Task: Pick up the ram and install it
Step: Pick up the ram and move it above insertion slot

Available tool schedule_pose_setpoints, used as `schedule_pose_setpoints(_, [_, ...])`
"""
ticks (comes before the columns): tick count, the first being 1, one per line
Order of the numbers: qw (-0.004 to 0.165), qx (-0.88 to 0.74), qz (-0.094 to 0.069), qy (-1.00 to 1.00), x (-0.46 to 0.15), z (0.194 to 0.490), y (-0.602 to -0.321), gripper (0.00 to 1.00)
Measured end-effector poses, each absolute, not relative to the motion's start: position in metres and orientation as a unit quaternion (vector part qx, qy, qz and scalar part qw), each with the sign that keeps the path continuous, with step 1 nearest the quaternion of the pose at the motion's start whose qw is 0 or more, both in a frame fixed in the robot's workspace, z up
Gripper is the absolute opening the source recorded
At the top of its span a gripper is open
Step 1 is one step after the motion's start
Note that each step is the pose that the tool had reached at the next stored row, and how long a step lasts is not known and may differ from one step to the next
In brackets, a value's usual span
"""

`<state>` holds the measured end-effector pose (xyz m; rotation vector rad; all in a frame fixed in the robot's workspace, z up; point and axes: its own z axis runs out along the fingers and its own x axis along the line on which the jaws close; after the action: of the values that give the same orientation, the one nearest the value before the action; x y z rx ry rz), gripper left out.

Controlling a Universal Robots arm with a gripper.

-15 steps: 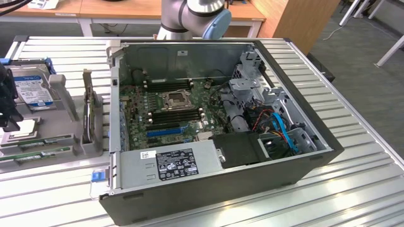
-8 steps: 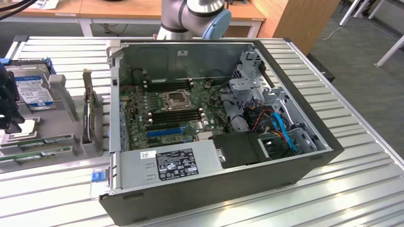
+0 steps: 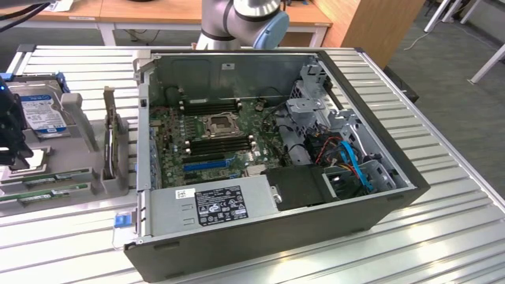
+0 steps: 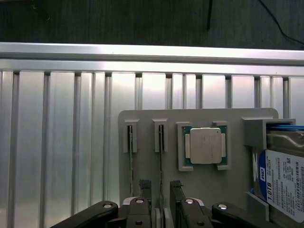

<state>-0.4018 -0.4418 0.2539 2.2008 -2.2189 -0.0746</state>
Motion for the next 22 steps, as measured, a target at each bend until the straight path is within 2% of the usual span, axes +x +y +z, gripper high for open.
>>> schedule_pose_setpoints(22, [0.008,0.704,-0.024,-0.710,-0.402,0.227,-0.442,0.29])
